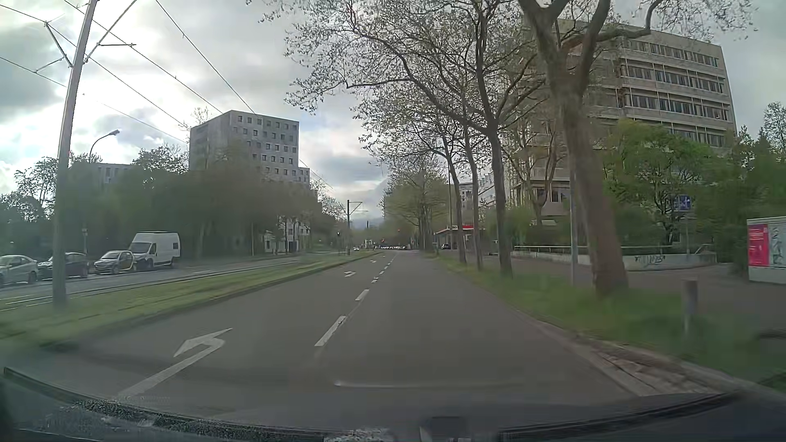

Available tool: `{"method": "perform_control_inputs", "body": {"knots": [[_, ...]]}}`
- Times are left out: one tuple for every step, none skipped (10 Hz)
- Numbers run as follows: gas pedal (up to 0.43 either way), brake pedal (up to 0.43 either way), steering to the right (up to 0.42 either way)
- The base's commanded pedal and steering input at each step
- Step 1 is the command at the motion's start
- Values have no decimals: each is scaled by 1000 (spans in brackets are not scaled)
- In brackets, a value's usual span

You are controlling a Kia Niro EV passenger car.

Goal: Follow the waypoints while adhering to traffic rules and regulations

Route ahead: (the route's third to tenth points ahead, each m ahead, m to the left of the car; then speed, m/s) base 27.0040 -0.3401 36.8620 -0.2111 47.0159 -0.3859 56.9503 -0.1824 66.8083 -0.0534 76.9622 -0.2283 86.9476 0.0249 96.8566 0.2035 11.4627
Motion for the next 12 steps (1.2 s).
{"method": "perform_control_inputs", "body": {"knots": [[79,0,3],[79,0,3],[79,0,3],[79,0,3],[79,0,3],[79,0,3],[79,0,2],[79,0,1],[79,0,1],[79,0,1],[79,0,1],[79,0,1]]}}
